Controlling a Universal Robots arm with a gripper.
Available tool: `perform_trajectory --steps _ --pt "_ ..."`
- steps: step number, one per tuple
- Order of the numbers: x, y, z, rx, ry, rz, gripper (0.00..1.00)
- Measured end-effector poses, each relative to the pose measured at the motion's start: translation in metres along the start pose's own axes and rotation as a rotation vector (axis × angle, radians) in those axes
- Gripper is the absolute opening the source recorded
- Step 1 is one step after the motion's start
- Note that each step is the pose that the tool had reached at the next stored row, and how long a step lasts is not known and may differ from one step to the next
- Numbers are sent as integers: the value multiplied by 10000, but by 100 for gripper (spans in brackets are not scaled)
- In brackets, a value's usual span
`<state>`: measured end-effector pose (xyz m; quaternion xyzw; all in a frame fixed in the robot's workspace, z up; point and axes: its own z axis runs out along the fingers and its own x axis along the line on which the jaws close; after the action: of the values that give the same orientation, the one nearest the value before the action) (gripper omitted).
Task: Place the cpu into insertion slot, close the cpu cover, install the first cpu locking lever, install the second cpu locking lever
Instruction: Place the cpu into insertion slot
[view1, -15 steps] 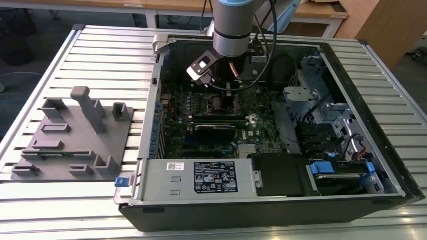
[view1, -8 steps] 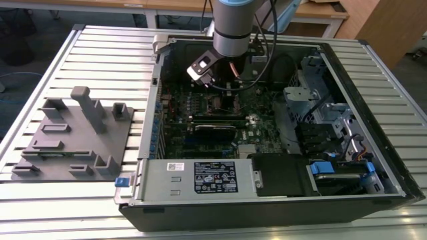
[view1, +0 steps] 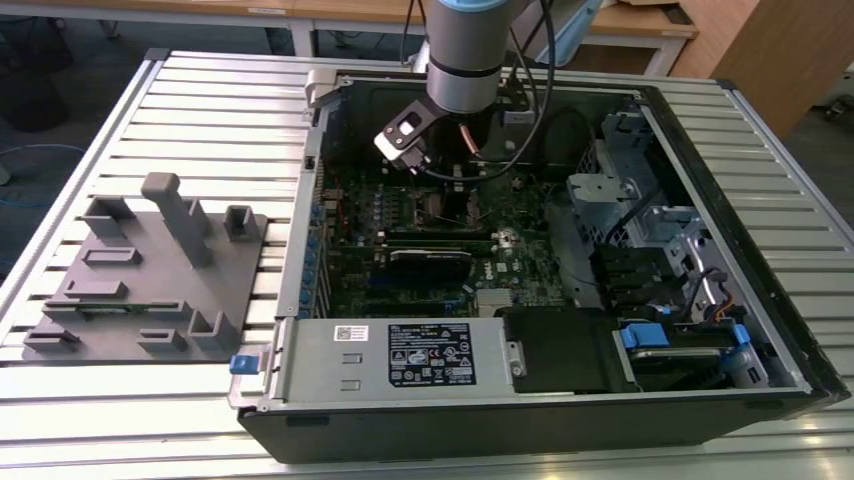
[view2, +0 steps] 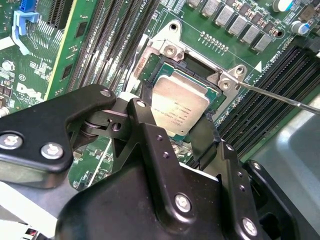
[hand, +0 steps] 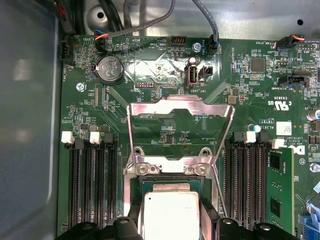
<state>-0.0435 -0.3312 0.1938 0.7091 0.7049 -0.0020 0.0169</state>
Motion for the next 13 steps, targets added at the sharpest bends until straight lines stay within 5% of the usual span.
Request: perform_trajectory --steps 13 --pt "0 5 3 3 -2 88 54"
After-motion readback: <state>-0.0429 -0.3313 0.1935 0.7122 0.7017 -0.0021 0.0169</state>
